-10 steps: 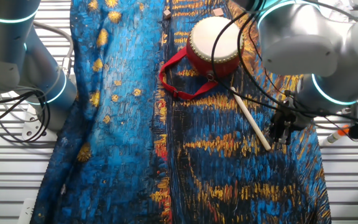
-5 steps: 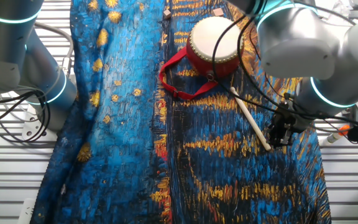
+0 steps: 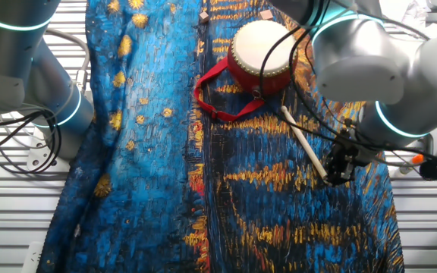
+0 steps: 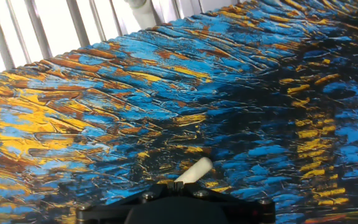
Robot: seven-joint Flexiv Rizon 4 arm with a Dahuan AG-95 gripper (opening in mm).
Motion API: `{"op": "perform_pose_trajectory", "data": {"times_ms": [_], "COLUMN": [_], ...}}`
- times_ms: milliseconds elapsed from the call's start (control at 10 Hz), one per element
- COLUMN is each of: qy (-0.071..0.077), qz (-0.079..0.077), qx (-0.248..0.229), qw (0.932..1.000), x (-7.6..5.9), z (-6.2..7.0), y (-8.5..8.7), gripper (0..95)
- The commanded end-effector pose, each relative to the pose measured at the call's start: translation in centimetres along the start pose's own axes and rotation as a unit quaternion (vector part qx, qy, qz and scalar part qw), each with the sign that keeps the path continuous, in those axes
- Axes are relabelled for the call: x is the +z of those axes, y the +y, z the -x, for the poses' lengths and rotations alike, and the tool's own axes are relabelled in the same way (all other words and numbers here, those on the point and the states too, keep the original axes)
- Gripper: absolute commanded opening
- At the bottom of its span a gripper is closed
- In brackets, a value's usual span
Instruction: Play the drum
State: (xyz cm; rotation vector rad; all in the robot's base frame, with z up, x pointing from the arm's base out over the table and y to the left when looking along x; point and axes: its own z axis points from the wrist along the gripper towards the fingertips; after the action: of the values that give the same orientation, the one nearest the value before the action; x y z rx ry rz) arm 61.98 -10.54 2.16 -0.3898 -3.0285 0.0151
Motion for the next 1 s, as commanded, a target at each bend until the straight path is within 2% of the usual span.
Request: {"op": "perform_pose_trajectory", "data": {"times_ms": [100, 700, 1000], "qy": [-0.002, -0.003, -0.009], "qz": [0.0, -0.012, -0.012], "qx": [0.0, 0.001, 0.001], "qw": [1.0, 0.9999, 0.9999], "x": [0.38, 0.67, -0.07], "z": [-0.08, -0.2, -0.58], "y": [-0.19, -0.36, -1.02], "gripper": [38.0, 38.0, 38.0]}}
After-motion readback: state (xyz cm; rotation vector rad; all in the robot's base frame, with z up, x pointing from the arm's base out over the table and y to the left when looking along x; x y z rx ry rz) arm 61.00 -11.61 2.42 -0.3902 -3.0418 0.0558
